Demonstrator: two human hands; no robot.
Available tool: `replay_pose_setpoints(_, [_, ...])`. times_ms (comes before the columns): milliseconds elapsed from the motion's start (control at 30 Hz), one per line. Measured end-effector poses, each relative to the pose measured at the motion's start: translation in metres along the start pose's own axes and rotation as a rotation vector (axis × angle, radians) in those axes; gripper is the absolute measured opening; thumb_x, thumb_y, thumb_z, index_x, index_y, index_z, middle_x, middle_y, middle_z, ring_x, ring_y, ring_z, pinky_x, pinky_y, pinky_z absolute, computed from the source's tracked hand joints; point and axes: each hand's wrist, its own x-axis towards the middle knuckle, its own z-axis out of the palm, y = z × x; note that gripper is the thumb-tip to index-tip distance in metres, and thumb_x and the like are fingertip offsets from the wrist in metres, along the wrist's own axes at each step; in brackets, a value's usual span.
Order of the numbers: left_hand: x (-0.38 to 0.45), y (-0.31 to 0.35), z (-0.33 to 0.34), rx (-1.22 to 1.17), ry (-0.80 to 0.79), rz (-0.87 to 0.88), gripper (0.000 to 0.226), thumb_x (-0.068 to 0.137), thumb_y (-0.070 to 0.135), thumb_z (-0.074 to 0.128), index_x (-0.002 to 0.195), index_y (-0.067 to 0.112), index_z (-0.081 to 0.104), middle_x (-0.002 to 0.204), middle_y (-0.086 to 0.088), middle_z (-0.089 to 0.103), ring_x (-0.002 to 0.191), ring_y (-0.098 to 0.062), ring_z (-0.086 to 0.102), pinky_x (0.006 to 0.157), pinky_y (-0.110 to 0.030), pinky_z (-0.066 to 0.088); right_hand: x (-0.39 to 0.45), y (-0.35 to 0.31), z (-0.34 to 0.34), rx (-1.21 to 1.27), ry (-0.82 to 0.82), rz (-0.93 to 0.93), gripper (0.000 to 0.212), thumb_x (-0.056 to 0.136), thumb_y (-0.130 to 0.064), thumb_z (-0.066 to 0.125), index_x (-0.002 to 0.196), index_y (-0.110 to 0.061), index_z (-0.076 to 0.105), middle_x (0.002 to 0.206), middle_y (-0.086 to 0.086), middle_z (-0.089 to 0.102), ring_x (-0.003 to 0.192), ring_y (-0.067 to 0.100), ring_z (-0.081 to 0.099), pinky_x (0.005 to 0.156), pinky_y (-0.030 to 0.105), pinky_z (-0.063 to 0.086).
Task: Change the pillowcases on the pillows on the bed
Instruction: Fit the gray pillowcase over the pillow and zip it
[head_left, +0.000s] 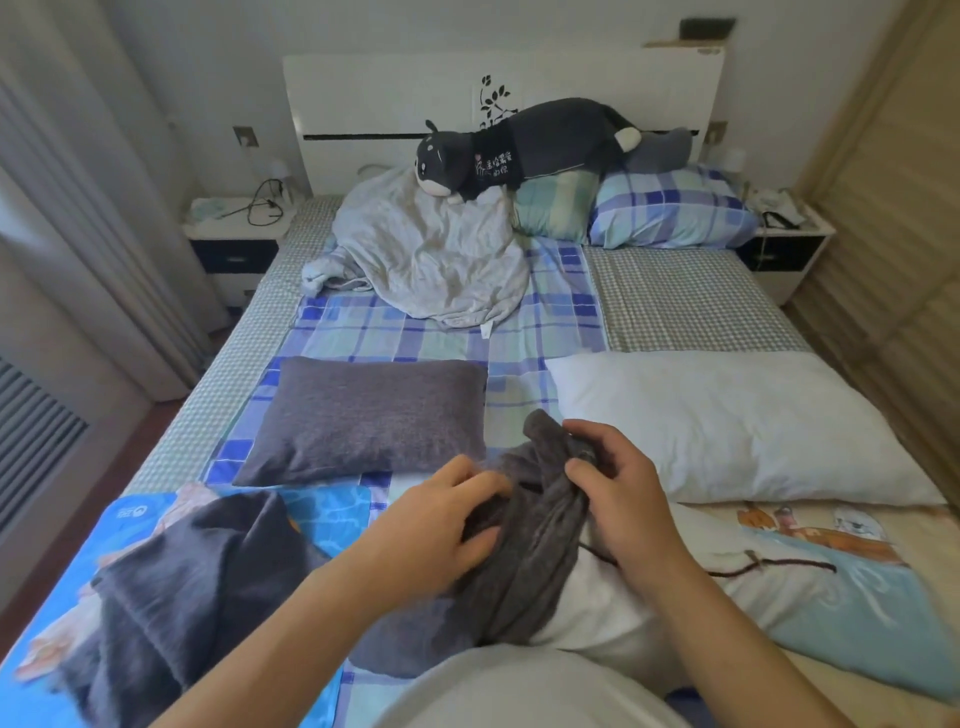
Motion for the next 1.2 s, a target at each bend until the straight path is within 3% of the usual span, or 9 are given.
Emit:
replay_pose_setpoints(133, [-0.005,-0.003,-0.001,0.054,0.074,-0.043,0.031,0.081,0.046,0.061,0.096,0.038,0.035,0.113,0.018,0.028,0.096,-0.008,0.041,0.081,-0.029,0.046,0.0,0.0,0.0,-0.025,-0.009,0.001,0.042,0.087,0.004,0.06,0.108,-0.03,0.07,0.104,-0.009,0.074,0.1,0.007,0.068,0.096,0.036,0.054])
replay_pose_setpoints(300, [-0.022,0.003,0.015,-0.211,0.163,-0.081,0.055,0.084,0.016,0.068,0.125,0.044,0.044,0.121,0.016,0.043,0.104,-0.001,0.052,0.095,-0.014,0.04,-0.001,-0.009,-0.001,-0.128,-0.01,0.037,0.028,0.097,-0.018,0.06,0.118,-0.035,0.068,0.096,-0.013,0.071,0.091,0.002,0.066,0.092,0.03,0.054])
replay_pose_setpoints(400, [-0.026,0.001,0.02,-0.202,0.208,-0.049,0.064,0.076,0.0,0.066,0.122,0.04,0.048,0.115,0.021,0.045,0.098,0.005,0.049,0.09,-0.005,0.035,-0.003,-0.018,-0.007,-0.131,-0.08,0.172,0.031,0.096,-0.024,0.064,0.127,-0.031,0.065,0.091,-0.001,0.073,0.085,0.012,0.07,0.087,0.035,0.056])
replay_pose_setpoints(533, [-0.011,-0.02,0.006,-0.211,0.47,-0.152,0.052,0.062,-0.003,0.053,0.102,0.031,0.058,0.095,0.017,0.053,0.086,-0.006,0.054,0.079,-0.021,0.044,-0.016,-0.03,0.001,0.02,-0.273,0.292,0.022,0.1,-0.016,0.058,0.119,-0.023,0.067,0.098,0.002,0.074,0.08,0.013,0.073,0.073,0.031,0.06])
replay_pose_setpoints(633, [0.004,-0.046,-0.021,-0.369,0.681,-0.466,0.051,0.065,-0.011,0.051,0.094,0.029,0.064,0.089,0.004,0.065,0.085,-0.017,0.06,0.08,-0.033,0.05,-0.01,-0.032,-0.019,-0.135,-0.067,0.207,0.027,0.104,-0.008,0.046,0.108,-0.021,0.069,0.071,0.004,0.062,0.05,0.013,0.054,0.051,0.032,0.05])
replay_pose_setpoints(800, [-0.011,-0.07,-0.051,-0.442,0.659,-0.517,0.059,0.066,-0.023,0.052,0.085,0.032,0.062,0.077,0.009,0.065,0.072,-0.004,0.057,0.068,-0.023,0.047,0.019,-0.031,-0.092,-0.585,0.373,0.125,0.033,0.103,-0.01,0.039,0.098,-0.027,0.067,0.088,0.002,0.066,0.082,0.026,0.063,0.079,0.045,0.055])
replay_pose_setpoints(1000, [-0.01,-0.05,-0.054,-0.553,0.433,-0.266,0.049,0.055,-0.006,0.054,0.082,0.035,0.059,0.08,0.014,0.063,0.076,-0.005,0.056,0.072,-0.021,0.046,0.023,-0.049,-0.014,-0.617,0.038,-0.103,0.023,0.102,-0.031,0.05,0.11,-0.021,0.069,0.104,-0.003,0.068,0.1,0.017,0.062,0.087,0.031,0.046])
replay_pose_setpoints(1133, [-0.01,-0.036,-0.038,-0.454,0.402,-0.196,0.052,0.059,-0.004,0.051,0.093,0.035,0.045,0.093,0.003,0.056,0.082,-0.02,0.052,0.074,-0.041,0.047,0.037,-0.051,0.026,-0.905,-0.159,0.07,0.059,0.092,-0.061,0.053,0.133,-0.018,0.057,0.127,0.004,0.064,0.114,0.027,0.061,0.09,0.036,0.047])
replay_pose_setpoints(1200, [-0.014,-0.028,-0.028,-0.443,0.416,-0.211,0.064,0.071,-0.006,0.059,0.107,0.044,0.041,0.105,0.003,0.057,0.088,-0.02,0.058,0.08,-0.038,0.05,0.038,-0.043,0.031,-1.068,-0.251,0.098,0.047,0.094,-0.055,0.055,0.118,-0.015,0.063,0.118,0.007,0.066,0.102,0.027,0.063,0.077,0.033,0.046])
